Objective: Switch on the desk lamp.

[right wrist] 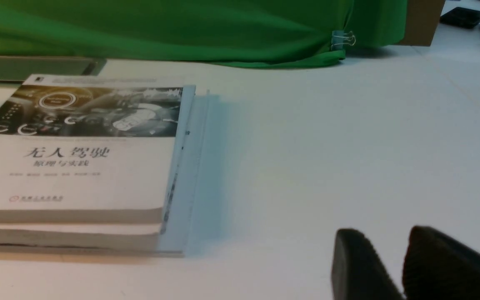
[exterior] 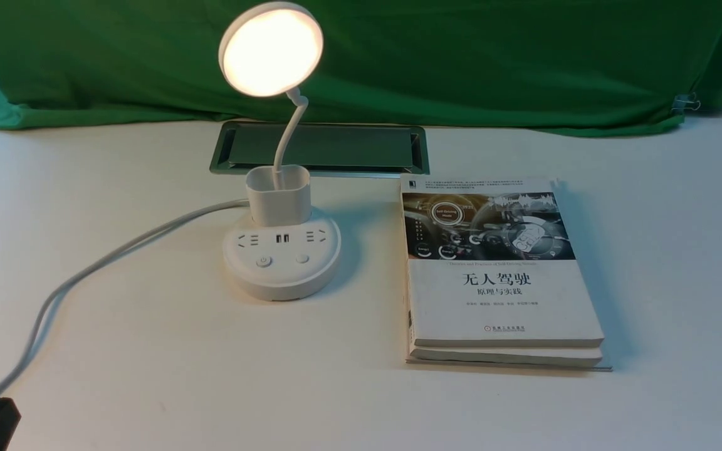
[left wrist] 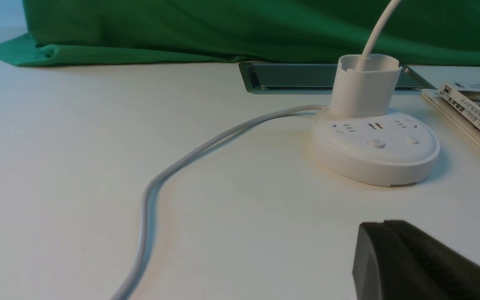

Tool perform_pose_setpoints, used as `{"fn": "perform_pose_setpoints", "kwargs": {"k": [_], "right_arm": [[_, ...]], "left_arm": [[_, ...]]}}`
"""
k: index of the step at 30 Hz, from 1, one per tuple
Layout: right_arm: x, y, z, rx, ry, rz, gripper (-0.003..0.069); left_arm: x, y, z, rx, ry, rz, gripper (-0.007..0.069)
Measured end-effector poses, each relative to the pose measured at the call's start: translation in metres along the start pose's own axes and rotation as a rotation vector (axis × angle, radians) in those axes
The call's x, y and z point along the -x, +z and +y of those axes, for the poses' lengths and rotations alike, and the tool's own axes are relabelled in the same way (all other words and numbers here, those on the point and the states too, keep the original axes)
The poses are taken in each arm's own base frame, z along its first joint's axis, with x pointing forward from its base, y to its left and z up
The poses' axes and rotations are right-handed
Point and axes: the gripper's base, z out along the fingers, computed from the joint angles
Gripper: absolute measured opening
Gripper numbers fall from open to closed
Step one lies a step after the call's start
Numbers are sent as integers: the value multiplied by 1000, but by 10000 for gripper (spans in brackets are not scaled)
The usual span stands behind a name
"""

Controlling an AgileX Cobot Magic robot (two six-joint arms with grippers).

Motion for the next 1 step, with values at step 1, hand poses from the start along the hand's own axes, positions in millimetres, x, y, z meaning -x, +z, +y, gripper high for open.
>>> {"fn": "perform_pose_setpoints", "kwargs": {"k": [1], "right_arm": [[0, 0, 0, 0, 0, 0, 239]], "left_arm": [[0, 0, 0, 0, 0, 0, 1]]}}
